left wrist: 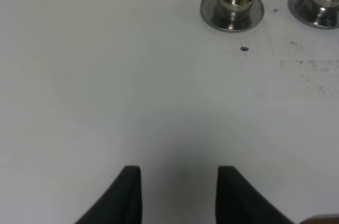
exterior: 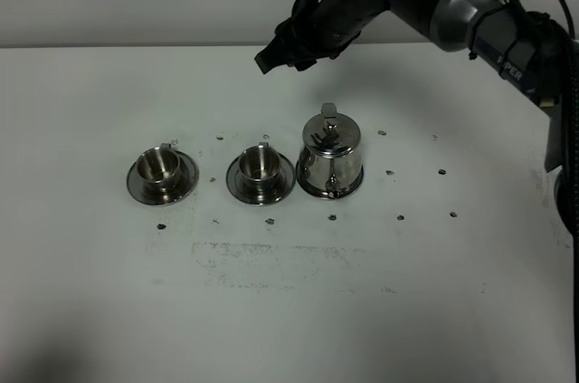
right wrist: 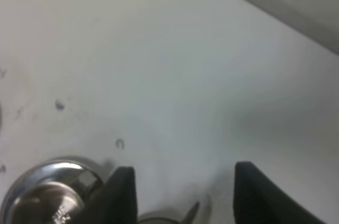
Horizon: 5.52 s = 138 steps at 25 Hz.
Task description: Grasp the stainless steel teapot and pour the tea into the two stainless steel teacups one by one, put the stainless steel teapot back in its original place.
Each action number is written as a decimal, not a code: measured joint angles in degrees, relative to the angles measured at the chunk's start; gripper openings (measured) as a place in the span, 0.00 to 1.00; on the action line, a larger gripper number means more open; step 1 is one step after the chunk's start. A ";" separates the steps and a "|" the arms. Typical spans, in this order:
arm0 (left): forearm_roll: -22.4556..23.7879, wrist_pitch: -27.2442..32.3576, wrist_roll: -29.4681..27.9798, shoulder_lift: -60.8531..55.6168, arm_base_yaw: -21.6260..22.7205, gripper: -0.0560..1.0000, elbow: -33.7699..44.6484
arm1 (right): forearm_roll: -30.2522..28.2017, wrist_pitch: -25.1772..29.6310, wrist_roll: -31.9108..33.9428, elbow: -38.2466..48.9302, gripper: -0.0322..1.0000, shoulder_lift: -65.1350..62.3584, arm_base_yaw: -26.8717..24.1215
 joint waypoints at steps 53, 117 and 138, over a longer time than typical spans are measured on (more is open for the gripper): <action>0.00 0.00 0.00 0.00 0.00 0.41 0.00 | 3.77 -2.60 -42.92 -0.07 0.43 6.33 -3.24; 0.00 0.00 0.00 0.00 0.00 0.41 0.00 | 4.92 0.31 -50.82 -0.07 0.43 6.39 -3.94; 0.00 0.00 0.00 0.00 0.00 0.41 0.00 | 2.98 7.71 -50.87 -0.08 0.43 6.39 -6.14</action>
